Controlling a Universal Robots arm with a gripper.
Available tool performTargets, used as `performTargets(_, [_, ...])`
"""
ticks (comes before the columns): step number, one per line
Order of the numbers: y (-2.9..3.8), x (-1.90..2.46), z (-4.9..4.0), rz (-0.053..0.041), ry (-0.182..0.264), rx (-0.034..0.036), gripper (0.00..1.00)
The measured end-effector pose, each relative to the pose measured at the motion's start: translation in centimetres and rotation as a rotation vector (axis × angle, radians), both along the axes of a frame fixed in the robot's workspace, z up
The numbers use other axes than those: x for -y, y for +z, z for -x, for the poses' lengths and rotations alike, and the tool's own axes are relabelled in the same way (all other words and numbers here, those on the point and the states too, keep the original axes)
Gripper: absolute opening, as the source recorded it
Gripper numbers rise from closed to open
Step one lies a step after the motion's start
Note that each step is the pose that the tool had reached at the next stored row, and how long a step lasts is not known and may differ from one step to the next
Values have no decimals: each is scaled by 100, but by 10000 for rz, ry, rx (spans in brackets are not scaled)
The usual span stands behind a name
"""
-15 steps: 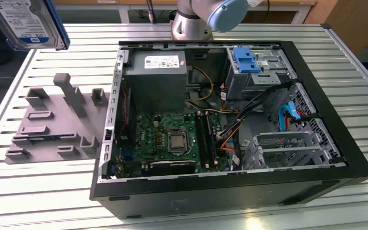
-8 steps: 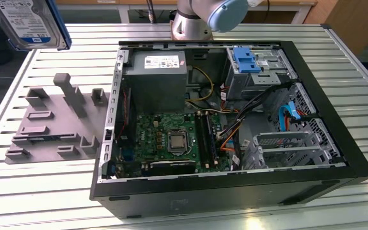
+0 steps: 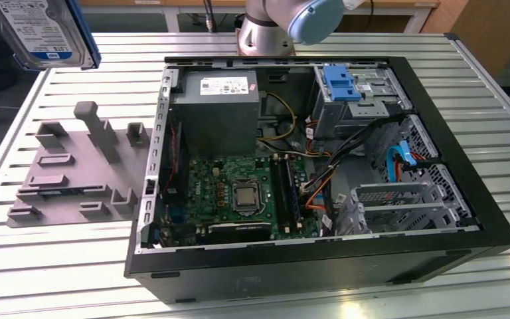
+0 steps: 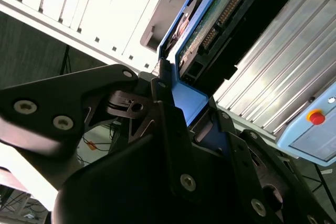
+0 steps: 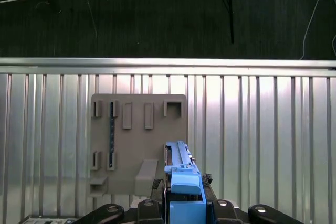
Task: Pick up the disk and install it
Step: 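Pick up the disk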
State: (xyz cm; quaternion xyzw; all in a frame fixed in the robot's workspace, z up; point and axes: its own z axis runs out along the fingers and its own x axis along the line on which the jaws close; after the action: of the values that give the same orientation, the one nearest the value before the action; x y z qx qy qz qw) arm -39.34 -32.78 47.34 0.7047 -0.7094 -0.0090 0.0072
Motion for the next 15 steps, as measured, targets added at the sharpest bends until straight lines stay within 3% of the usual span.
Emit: performTargets(15, [0, 0, -79, 0, 0, 1, 36])
